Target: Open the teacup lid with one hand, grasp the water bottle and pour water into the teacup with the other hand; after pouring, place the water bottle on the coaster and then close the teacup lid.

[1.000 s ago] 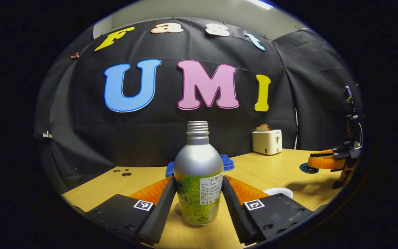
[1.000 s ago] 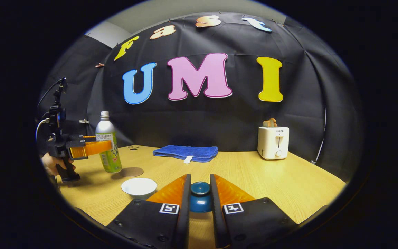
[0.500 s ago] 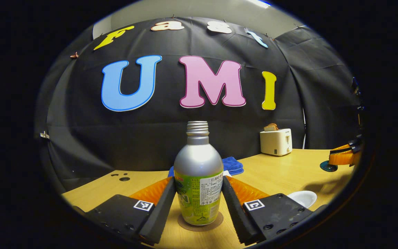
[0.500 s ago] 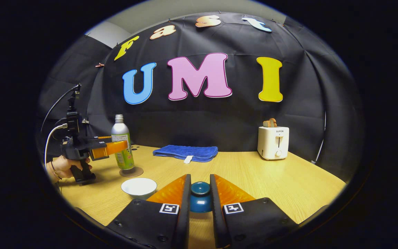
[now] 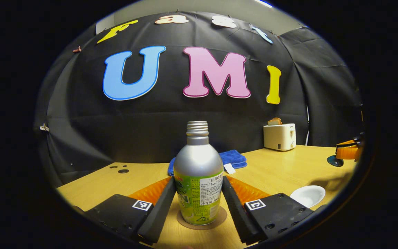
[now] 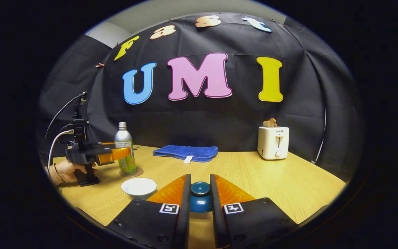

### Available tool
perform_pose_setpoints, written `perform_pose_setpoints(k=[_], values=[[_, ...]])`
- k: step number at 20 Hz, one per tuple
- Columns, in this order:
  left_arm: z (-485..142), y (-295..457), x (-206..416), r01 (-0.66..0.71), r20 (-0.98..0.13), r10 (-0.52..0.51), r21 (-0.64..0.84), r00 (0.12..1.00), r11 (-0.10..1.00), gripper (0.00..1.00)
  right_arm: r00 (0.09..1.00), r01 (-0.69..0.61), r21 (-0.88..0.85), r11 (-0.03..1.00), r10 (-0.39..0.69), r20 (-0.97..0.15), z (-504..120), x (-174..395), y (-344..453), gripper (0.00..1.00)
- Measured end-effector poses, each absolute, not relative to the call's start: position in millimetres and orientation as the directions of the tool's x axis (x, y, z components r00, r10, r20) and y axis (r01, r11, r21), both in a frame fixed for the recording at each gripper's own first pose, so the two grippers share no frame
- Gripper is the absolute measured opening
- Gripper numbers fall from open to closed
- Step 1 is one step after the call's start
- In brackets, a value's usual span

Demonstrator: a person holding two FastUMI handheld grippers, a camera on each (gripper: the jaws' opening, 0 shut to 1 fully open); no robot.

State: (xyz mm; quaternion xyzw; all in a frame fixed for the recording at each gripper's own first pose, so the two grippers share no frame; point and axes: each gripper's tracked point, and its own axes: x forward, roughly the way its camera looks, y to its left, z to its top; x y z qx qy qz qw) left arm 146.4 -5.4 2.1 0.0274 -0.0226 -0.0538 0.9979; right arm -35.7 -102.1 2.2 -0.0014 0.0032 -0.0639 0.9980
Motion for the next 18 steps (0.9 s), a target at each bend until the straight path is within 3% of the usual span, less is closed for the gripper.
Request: perform_pose_setpoints(k=[4,7,15,18], values=[[-1,-5,142,0.101,0.026,-0.102,0.048,0.994,0.994,0.98,0.992,0.127,-0.004,0.992,-0.127,-0.006,3,-37,-101,0.32],[-3,-1,121,0.108,0.008,-0.108,0.023,0.994,0.994,0.97,0.993,0.116,-0.002,0.993,-0.116,-0.005,2,-35,-97,0.32],[-1,-5,57,0.090,0.047,-0.093,0.053,0.995,0.995,0.97,0.990,-0.136,0.006,0.991,0.136,-0.019,-3,-4,-6,0.33],[-5,-8,53,0.091,0.033,-0.091,0.008,0.995,0.996,0.97,0.984,-0.176,0.006,0.984,0.176,-0.024,-6,8,17,0.32]])
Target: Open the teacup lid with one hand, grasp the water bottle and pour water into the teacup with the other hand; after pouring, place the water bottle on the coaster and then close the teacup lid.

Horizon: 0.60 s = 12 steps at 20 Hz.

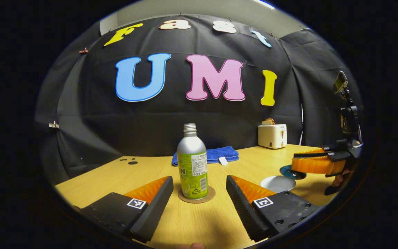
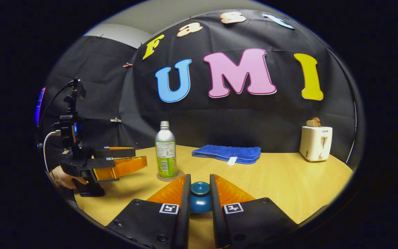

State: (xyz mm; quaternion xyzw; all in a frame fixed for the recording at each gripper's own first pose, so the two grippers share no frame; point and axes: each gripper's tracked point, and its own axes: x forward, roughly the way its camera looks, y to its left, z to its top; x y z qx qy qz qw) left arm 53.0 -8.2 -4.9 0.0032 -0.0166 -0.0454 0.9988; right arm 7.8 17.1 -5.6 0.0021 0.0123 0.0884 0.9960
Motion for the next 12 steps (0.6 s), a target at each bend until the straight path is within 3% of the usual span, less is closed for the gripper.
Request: perform_pose_setpoints(k=[1,2,11,12], values=[[-7,-8,54,0.091,0.031,-0.091,-0.005,0.995,0.996,0.97,0.984,-0.179,0.005,0.984,0.179,-0.026,-6,10,22,0.27],[-6,-8,53,0.083,0.030,-0.083,-0.006,0.996,0.997,0.96,0.984,-0.174,0.005,0.985,0.175,-0.029,-7,12,24,0.32],[-6,-5,52,0.066,0.029,-0.066,-0.006,0.997,0.998,0.97,0.967,-0.185,-0.003,0.983,0.182,-0.176,-31,27,30,0.32],[-10,-13,46,0.065,0.030,-0.065,-0.006,0.997,0.998,0.97,0.966,-0.187,0.000,0.982,0.184,-0.183,-31,27,30,0.27]])
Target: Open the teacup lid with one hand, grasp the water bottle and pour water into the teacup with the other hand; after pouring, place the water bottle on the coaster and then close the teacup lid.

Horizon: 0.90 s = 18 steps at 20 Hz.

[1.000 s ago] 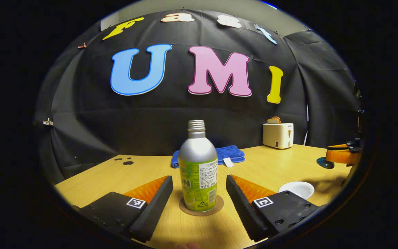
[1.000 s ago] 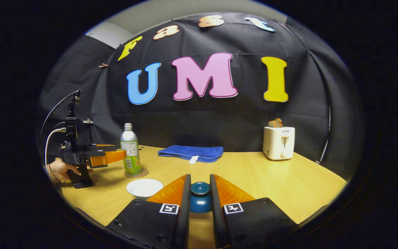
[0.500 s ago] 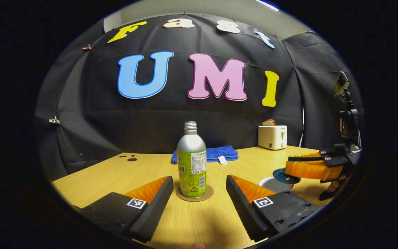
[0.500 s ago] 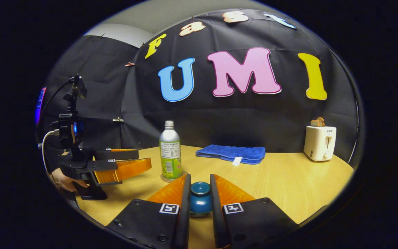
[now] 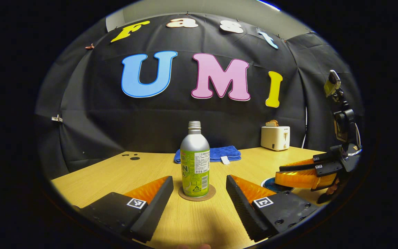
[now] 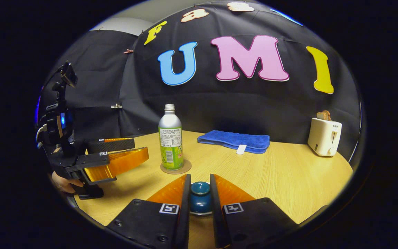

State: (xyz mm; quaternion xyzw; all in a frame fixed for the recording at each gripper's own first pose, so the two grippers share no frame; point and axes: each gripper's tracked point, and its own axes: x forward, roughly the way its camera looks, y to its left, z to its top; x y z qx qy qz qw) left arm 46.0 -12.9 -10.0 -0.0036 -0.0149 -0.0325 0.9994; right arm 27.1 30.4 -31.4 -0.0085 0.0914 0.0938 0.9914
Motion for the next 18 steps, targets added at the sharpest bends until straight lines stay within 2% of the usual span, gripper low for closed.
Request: perform_pose_setpoints(k=[1,4,8,9,10,13,14,16,17,18], values=[[-10,-12,45,0.065,0.029,-0.065,-0.006,0.997,0.998,0.97,0.965,-0.187,0.000,0.982,0.184,-0.188,-32,27,31,0.32],[-10,-13,45,0.069,0.029,-0.069,-0.006,0.997,0.998,0.97,0.966,-0.177,-0.001,0.984,0.174,-0.190,-32,26,28,0.32],[-10,-13,46,0.069,0.028,-0.069,-0.006,0.997,0.998,0.97,0.972,-0.171,0.005,0.985,0.170,-0.161,-27,24,27,0.37],[-9,-13,45,0.069,0.028,-0.069,-0.006,0.997,0.998,0.97,0.975,-0.166,0.006,0.986,0.165,-0.149,-25,23,26,0.42],[-10,-13,45,0.069,0.028,-0.069,-0.006,0.997,0.998,0.97,0.980,-0.155,0.005,0.988,0.155,-0.128,-22,22,23,0.54],[-4,-17,45,0.070,0.028,-0.070,-0.006,0.997,0.998,0.97,0.993,-0.114,0.005,0.994,0.114,-0.011,-2,11,16,0.55],[-4,-17,45,0.070,0.029,-0.070,-0.006,0.997,0.998,0.97,0.996,-0.090,0.002,0.996,0.090,-0.010,-3,9,11,0.58],[-4,-17,46,0.070,0.028,-0.070,-0.005,0.997,0.998,0.97,0.997,-0.076,-0.001,0.997,0.076,-0.005,-5,6,9,0.74],[-3,-17,45,0.070,0.028,-0.069,-0.006,0.997,0.998,0.97,0.998,-0.069,0.001,0.998,0.069,-0.005,-4,5,8,0.88],[-4,-17,46,0.070,0.028,-0.070,-0.005,0.997,0.998,0.97,0.998,-0.065,-0.001,0.998,0.065,-0.005,-4,5,7,0.92]])
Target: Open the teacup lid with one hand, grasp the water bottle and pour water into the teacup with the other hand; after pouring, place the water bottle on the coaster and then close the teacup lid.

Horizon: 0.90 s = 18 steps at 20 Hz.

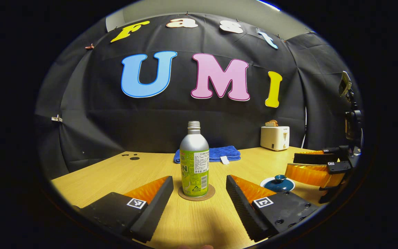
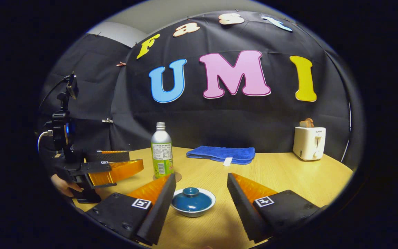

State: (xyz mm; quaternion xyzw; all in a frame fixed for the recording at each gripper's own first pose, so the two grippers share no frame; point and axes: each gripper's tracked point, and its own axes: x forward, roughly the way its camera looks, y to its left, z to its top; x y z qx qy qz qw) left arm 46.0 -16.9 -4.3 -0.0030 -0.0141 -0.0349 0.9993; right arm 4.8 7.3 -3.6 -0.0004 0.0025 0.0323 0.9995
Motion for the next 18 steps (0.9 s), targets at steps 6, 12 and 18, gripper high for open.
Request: perform_pose_setpoints(k=[6,12,18], values=[[-11,-7,43,0.070,0.028,-0.070,-0.005,0.997,0.998,0.97,1.000,0.023,-0.003,1.000,-0.023,-0.002,-3,0,-8,0.98],[-11,-10,47,0.068,0.029,-0.067,-0.004,0.997,0.998,0.97,1.000,0.027,-0.003,1.000,-0.027,-0.002,-2,0,-8,0.98],[-12,-18,55,0.055,0.029,-0.055,-0.004,0.998,0.998,0.97,1.000,0.026,-0.002,1.000,-0.026,-0.002,-2,0,-8,0.98]])
